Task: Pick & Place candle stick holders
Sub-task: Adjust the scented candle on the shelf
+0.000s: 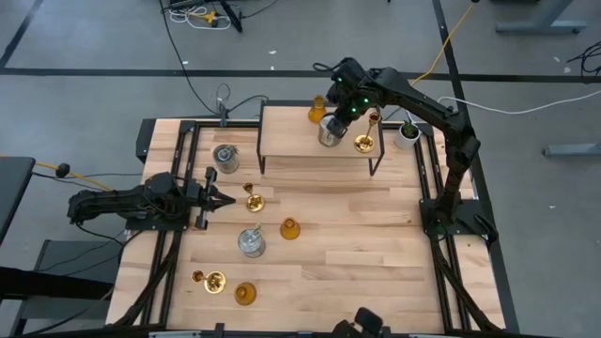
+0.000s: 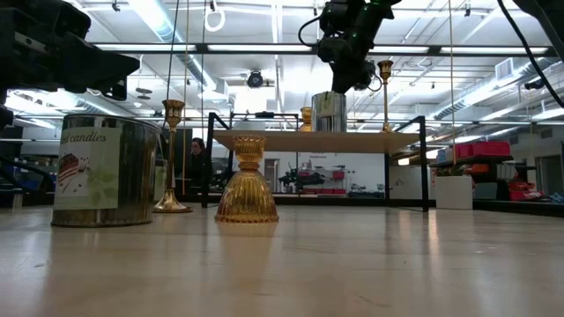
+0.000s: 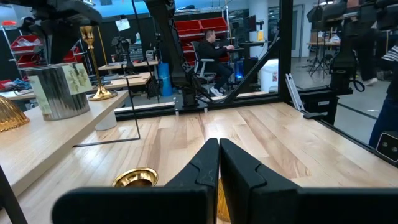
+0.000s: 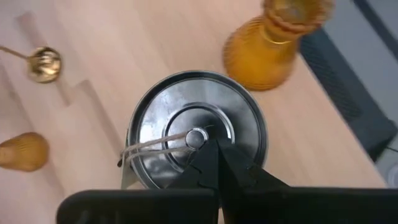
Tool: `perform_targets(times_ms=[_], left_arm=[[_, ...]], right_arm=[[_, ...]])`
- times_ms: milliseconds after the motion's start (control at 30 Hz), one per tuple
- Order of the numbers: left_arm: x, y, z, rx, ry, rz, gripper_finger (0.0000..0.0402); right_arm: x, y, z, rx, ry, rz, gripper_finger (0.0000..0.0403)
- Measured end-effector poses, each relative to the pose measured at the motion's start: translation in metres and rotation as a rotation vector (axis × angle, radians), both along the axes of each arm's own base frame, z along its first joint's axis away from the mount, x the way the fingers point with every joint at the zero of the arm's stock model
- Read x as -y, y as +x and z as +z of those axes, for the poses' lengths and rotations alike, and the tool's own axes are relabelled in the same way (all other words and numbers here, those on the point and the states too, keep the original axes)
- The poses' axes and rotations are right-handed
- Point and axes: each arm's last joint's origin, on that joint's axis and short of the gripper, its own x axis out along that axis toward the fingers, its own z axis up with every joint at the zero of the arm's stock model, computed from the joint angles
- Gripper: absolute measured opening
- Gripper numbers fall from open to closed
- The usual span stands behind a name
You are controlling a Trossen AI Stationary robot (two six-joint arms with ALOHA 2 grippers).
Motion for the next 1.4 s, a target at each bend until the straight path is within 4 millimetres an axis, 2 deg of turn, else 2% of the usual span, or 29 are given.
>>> perform_targets(times_ms=[667,833,1100,1267,1400], left_arm=[[0.000,0.000,0.000,0.000,0.000,0.000,0.0019],[0.000,0.000,0.000,0.000,0.000,0.000,0.0019],[0.000,0.000,0.000,0.000,0.000,0.000,0.0019],[0.000,0.000,0.000,0.000,0.000,0.000,0.0018],[0.000,0.000,0.000,0.000,0.000,0.000,0.0018]], right_arm=[[-0.001,0.002,0.001,0.045,0.024,0.069,0.0000],[-0.002,0.000,0.006,0.044,-0.011,0.031,0.0000],[0.001,-0.009,0.011,-0.051,-0.153,-0.126,0.0000],[0.002,-0.016,0.003,-0.166,-0.126,-0.143,0.0000],[0.003,-0.013,-0.004,-0.159,-0.111,-0.131,0.0000]])
